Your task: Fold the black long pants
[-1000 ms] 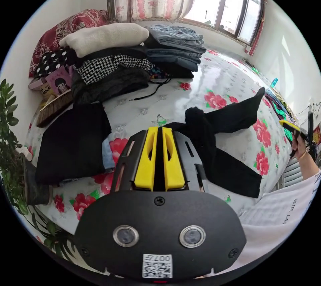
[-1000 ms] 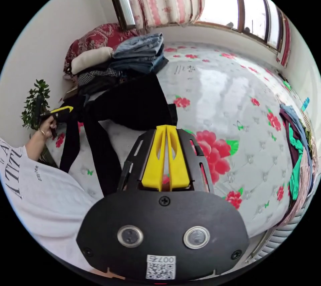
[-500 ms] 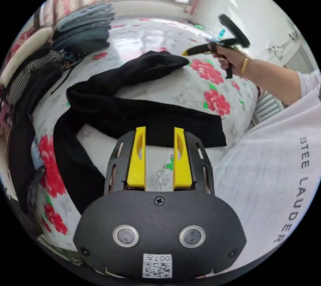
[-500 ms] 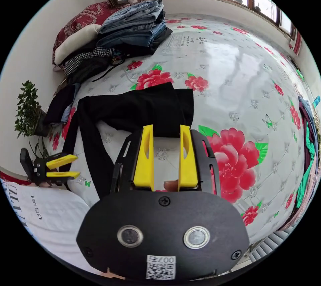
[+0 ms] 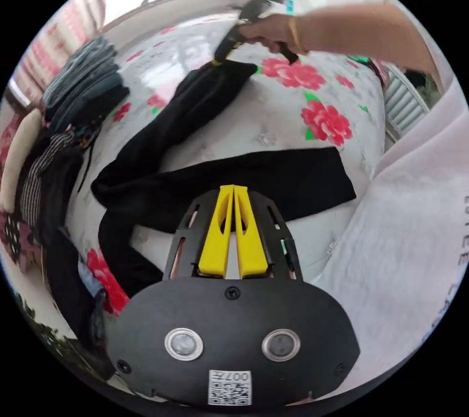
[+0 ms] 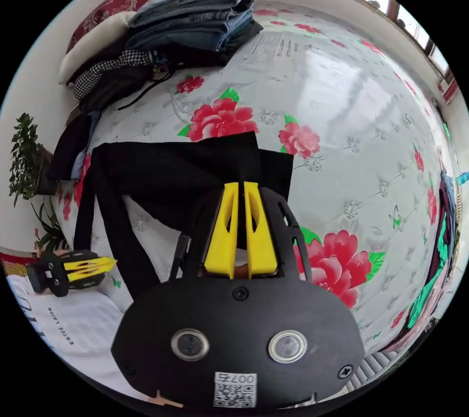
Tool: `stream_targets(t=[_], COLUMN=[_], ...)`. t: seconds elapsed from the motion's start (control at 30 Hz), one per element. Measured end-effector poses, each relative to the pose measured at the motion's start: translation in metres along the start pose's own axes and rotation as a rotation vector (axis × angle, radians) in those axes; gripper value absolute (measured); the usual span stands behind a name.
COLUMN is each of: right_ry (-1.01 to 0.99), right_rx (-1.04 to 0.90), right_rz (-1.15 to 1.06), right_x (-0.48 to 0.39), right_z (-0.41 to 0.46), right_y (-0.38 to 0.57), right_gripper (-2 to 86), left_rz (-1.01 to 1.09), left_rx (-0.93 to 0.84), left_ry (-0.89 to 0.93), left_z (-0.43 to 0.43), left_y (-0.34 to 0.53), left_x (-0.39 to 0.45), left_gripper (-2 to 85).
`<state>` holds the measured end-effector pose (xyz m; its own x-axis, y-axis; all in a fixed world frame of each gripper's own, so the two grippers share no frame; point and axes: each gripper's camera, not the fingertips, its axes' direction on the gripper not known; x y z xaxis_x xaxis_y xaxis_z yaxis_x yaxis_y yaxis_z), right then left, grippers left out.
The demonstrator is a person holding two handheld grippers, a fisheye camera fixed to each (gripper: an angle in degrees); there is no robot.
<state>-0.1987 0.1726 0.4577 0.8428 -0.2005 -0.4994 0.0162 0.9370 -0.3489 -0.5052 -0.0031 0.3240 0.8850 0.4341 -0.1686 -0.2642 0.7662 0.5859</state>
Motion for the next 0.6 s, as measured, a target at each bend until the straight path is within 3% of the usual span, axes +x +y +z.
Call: stream_targets(t=[0.13, 0.27, 0.3, 0.43, 0.6], right_ry=[-0.045, 0.097, 0.11, 0.048, 0.087], right_rx=[0.202, 0.199, 0.154, -0.089, 0.028], right_rz=[-0.021, -0.02, 0.013, 0.264, 0.325], right_x=[0.01, 0.029, 0.043, 0.094, 0.085], right_z=[-0.081, -0.114, -0.111, -0.079, -0.099], right_y=[0.06, 0.133, 0.157, 0.23, 0.25], right_gripper=[0.4, 0.3, 0.4, 1.7, 5.4], left_rz=[-0.478, -1.09, -1.128, -0.825, -0.525], left_rx=[0.31, 0.563, 0.569, 0.395, 0.129], left_ry=[-0.119, -0.426, -0.436, -0.236, 0.148], left_z=[-0.113, -0.205, -0.208, -0.164, -0.058], left_y=[0.055, 0.15, 0.158, 0.129, 0.088], left_x=[-0.132, -0.216, -0.22, -0.191, -0.073], left_gripper=[-0.9, -0.8, -0.8, 0.8, 8.5])
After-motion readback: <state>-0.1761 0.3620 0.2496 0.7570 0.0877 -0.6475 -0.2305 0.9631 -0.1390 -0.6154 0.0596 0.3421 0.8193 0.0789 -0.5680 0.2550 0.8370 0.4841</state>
